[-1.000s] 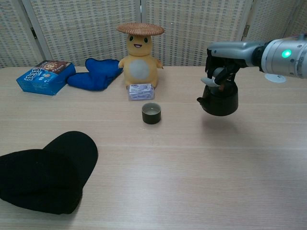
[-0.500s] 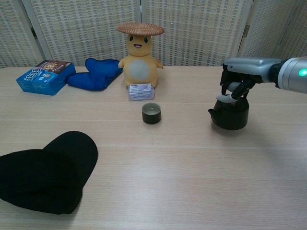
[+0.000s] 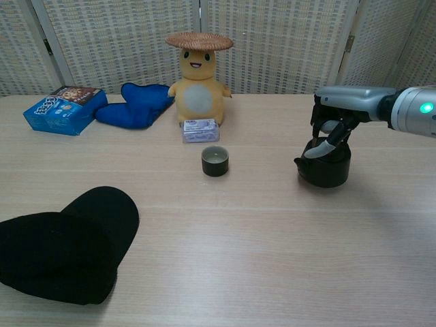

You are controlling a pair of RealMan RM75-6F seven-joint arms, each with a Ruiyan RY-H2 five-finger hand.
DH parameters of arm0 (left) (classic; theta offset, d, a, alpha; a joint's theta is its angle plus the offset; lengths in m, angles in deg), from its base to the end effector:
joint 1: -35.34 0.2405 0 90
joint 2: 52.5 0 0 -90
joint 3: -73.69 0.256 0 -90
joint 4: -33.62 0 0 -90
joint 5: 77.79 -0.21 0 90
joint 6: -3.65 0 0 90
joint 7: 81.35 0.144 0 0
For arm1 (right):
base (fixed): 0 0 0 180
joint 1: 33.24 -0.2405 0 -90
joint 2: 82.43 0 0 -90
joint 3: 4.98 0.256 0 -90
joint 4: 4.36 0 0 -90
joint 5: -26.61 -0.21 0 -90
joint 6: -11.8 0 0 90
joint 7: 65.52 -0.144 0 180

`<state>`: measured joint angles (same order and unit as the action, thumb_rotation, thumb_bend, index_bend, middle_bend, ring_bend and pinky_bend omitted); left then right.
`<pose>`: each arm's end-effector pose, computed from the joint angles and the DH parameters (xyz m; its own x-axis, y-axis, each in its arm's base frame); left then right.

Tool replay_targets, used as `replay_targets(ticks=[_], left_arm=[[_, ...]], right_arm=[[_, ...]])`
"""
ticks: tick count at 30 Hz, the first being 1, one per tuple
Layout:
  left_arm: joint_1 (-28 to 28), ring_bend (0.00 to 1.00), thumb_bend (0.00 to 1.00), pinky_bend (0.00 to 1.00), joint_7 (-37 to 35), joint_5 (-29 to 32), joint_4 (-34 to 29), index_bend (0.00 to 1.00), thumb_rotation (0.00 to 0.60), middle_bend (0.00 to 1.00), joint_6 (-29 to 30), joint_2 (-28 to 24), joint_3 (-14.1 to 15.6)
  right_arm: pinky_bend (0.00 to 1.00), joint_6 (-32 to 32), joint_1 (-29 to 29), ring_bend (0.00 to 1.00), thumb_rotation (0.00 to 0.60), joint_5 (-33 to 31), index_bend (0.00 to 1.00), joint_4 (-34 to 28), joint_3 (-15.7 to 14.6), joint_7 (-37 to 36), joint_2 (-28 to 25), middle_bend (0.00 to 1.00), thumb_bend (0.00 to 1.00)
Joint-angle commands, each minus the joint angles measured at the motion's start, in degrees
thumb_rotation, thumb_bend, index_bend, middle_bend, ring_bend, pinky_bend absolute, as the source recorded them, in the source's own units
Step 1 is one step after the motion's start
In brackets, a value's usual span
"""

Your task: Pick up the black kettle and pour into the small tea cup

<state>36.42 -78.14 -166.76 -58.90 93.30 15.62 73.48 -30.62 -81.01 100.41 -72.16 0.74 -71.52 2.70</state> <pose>-0.3124 0.1389 0.1383 0.3836 0.0107 0.9235 0.9228 0.0350 -0.3837 -0.1942 -0.3940 0.0036 0.4698 -0.3738 0.7997 -0.8626 -0.3872 0.3257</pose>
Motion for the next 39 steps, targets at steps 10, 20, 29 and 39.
replay_targets(ticks=[10,20,29,39], left_arm=[[-0.43,0.05,0.09,0.0,0.16,0.2,0.08,0.09,0.598,0.0,-0.51,0.2,-0.01],[-0.57,0.04,0.09,0.0,0.13,0.29,0.21,0.09,0.599,0.0,-0.61,0.24,0.05],[-0.64,0.04,0.09,0.0,0.04,0.3,0.28,0.09,0.6,0.0,-0.55,0.22,0.06],[-0.73,0.04,0.09,0.0,-0.14,0.37,0.34,0.09,0.6,0.0,-0.61,0.21,0.09]], right_arm=[[0.38,0.24,0.62,0.87,0.439,1.38,1.0,1.01,-0.24,-0.79,0.82,0.98,0.0],[0.27,-0.44,1.02,0.84,0.438,2.74,1.0,1.3,0.0,-2.3,1.3,0.98,0.0],[0.27,-0.56,1.16,0.81,0.441,3.02,1.0,0.73,0.22,-2.01,1.09,0.97,0.0],[0.27,0.42,1.06,0.78,0.442,2.31,1.0,1.16,-0.24,2.17,1.41,0.96,0.0]])
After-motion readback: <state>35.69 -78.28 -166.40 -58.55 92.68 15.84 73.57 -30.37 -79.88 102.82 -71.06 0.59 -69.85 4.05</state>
